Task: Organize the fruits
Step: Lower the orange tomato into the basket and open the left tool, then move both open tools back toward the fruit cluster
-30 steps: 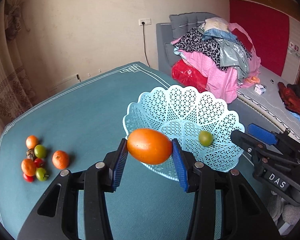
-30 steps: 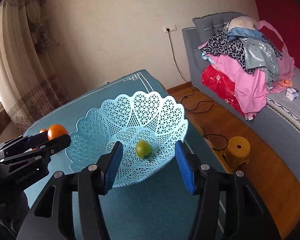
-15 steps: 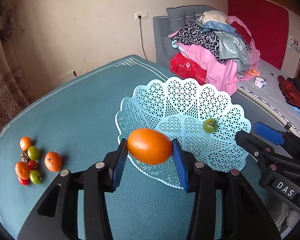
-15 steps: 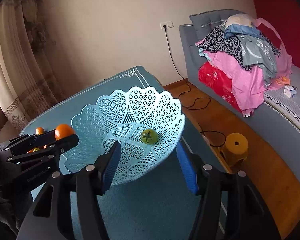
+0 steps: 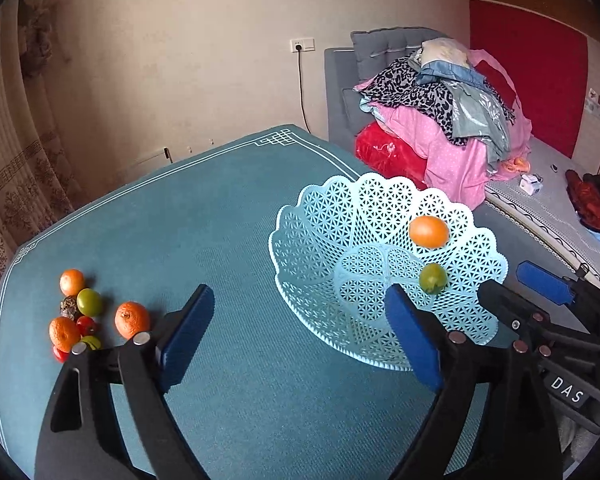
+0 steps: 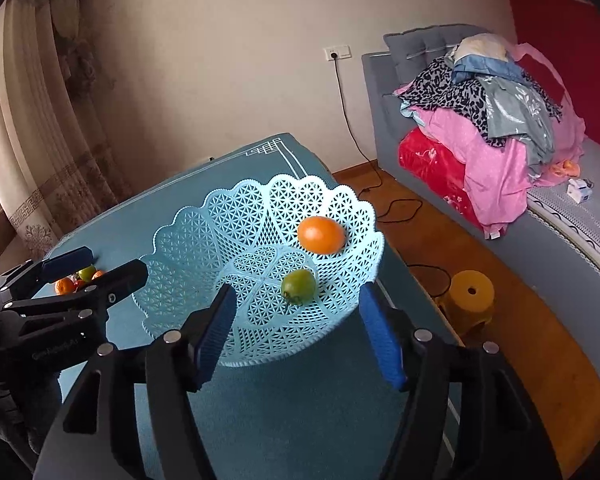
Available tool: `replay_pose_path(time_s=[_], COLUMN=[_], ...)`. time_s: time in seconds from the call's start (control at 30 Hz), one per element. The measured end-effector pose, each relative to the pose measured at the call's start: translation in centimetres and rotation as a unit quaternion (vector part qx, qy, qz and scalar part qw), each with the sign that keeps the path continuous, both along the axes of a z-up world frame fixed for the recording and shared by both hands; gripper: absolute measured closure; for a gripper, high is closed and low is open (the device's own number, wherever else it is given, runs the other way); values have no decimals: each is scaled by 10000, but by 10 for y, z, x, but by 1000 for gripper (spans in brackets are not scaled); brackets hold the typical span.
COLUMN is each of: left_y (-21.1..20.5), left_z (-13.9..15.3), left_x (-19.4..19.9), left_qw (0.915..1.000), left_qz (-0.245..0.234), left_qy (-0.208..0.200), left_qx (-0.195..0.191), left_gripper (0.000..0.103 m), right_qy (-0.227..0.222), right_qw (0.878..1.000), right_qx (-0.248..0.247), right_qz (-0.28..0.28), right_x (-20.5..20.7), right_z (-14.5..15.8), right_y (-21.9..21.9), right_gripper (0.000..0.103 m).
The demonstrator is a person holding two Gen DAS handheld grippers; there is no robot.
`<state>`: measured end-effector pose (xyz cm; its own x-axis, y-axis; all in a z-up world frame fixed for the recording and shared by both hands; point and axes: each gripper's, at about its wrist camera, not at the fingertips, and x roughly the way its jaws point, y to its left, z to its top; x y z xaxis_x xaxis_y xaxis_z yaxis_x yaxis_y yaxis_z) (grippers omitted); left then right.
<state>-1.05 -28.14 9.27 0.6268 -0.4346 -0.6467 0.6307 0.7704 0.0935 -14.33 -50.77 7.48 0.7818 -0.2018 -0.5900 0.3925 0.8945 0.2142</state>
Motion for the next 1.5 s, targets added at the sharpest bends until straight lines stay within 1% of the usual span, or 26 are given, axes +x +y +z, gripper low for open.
replay_pose_path(time_s=[0.07,0.17,0.4,0.57,0.63,0.67,0.77,0.97,1.27,1.5], left_y=[4,10,26,43,51,55,67,90,138,180], left_z=[0,1,5,5,5,4,1,-4,-9,-16], left_x=[-1,-1,-1,0,0,0,1,6,24,52], left_qw=[10000,9999,9996,9988,9984,9981,9971,9958,9904,9816], left_qz=[41,78,242,432,501,550,681,889,1375,1907], left_qy=[-48,-81,-157,-215,-251,-279,-330,-233,-158,-77], left_qx=[27,42,39,25,16,13,17,5,-48,-20], left_gripper=[12,8,6,6,5,3,3,3,3,3], right_qy=[0,-26,-60,-32,-49,-58,-81,-126,-91,55], right_qw=[10000,10000,9999,9998,9997,9997,9996,9991,9974,9953], right_qx=[-16,-46,-98,-139,-157,-164,-175,-187,-260,-250], right_qz=[13,28,50,125,156,167,223,361,668,935], right_x=[0,0,1,4,4,4,5,8,20,31], right_z=[2,5,10,12,14,15,17,21,25,19], right_y=[3,8,18,28,32,34,42,59,93,118], right_gripper=[38,33,29,28,25,24,23,23,23,23])
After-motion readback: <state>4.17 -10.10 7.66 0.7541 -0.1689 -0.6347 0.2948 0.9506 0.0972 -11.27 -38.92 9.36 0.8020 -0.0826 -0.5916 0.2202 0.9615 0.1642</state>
